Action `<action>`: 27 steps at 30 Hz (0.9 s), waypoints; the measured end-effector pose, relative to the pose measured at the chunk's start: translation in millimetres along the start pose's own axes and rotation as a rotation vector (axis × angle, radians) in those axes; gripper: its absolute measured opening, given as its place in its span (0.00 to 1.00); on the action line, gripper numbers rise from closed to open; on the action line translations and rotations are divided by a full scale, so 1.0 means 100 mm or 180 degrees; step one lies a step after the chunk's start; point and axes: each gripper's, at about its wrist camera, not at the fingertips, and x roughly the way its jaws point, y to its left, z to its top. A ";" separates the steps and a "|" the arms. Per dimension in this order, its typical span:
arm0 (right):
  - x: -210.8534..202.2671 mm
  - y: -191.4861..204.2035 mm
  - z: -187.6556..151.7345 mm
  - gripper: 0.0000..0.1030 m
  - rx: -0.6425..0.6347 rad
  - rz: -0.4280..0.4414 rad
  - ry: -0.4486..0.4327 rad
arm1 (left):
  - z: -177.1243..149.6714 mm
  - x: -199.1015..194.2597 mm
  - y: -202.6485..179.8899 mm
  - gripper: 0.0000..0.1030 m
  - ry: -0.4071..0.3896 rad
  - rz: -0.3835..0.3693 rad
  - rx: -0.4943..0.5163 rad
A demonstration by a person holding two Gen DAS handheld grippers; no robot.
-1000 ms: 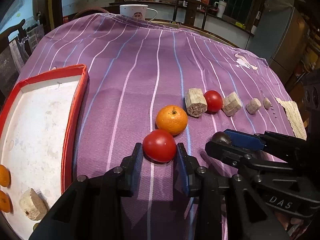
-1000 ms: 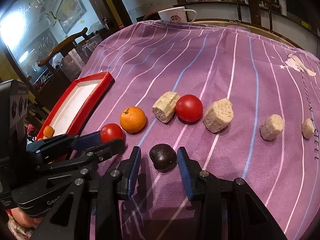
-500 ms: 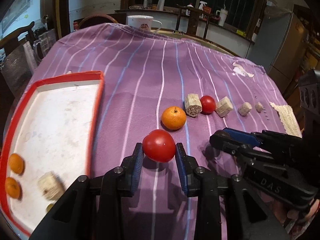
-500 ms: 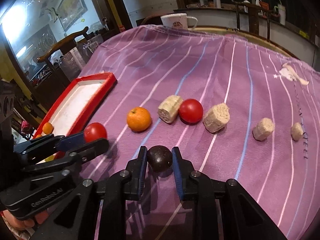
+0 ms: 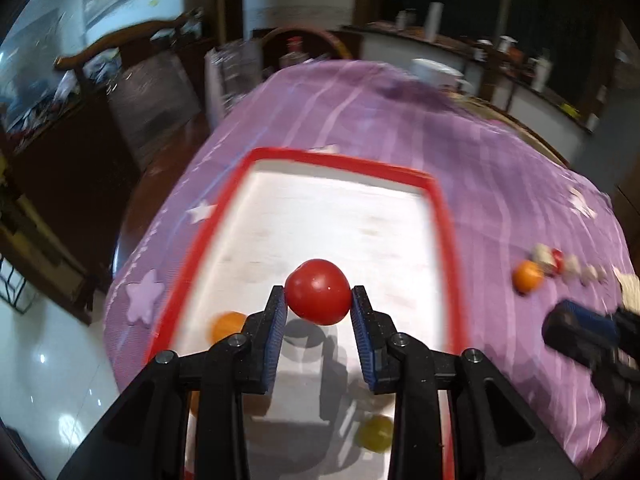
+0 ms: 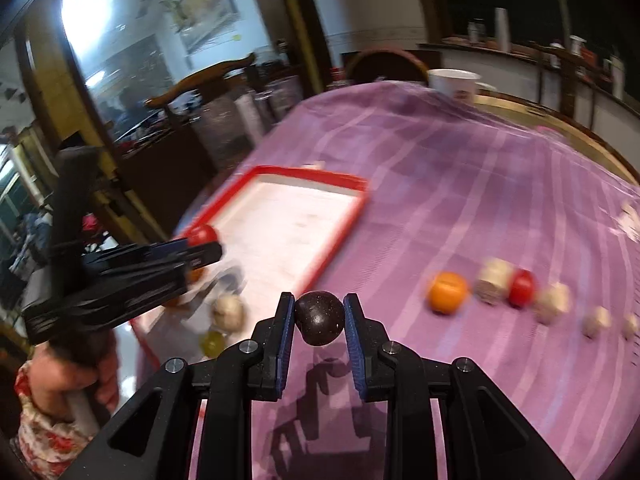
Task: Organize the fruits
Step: 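Carry the tomato and plum into the red tray and release both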
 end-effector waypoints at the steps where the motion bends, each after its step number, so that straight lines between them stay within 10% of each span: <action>1: 0.10 0.09 0.02 0.26 -0.0009 0.0042 0.0032 | 0.02 0.05 0.07 0.31 0.0042 0.0000 -0.0064; 13: 1.07 0.63 0.09 0.28 -0.0298 0.0030 0.0424 | 0.08 0.38 0.55 0.32 0.0287 -0.0081 -0.0490; 17: 1.12 0.70 0.12 0.28 -0.0401 0.0037 0.0432 | 0.05 0.23 0.62 0.55 0.0110 -0.0097 -0.0581; 27: 0.51 0.47 0.09 0.29 0.0035 0.0205 -0.0031 | -0.29 -0.64 0.63 0.78 -0.0478 -0.0011 -0.0844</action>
